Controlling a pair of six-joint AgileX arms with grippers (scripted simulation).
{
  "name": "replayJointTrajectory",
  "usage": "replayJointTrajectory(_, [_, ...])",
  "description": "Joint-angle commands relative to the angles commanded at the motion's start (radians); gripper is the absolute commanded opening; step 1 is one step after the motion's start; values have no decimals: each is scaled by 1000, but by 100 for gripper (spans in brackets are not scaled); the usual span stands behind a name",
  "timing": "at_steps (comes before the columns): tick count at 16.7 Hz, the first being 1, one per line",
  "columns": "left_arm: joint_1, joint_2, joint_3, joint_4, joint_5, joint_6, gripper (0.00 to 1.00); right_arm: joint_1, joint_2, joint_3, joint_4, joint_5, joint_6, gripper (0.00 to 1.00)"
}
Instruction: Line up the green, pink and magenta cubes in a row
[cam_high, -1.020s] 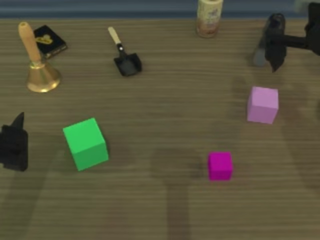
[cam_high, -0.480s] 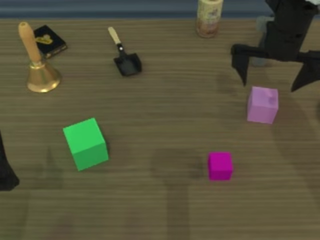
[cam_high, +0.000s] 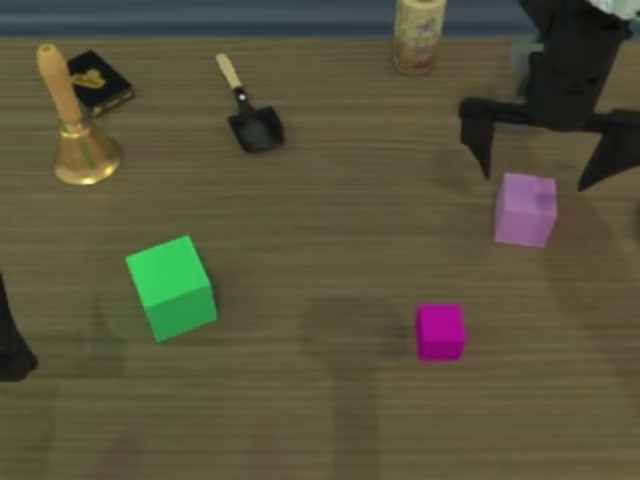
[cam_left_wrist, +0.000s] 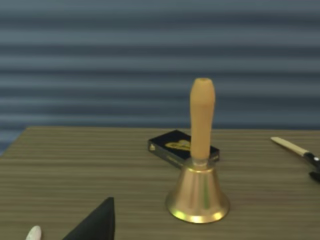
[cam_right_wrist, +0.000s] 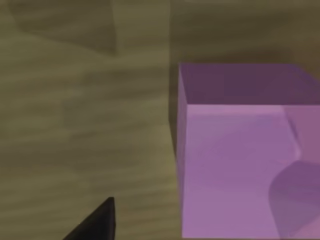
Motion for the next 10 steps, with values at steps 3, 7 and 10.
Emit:
replayJointTrajectory(3, [0, 0, 0, 0, 0, 0, 100, 2, 22, -94, 127, 0, 2, 100])
replayJointTrajectory(7, [0, 0, 0, 0, 0, 0, 100, 4, 52, -205, 263, 1, 5, 100])
replayJointTrajectory(10, [0, 0, 0, 0, 0, 0, 100, 4, 55, -212, 272, 1, 5, 100])
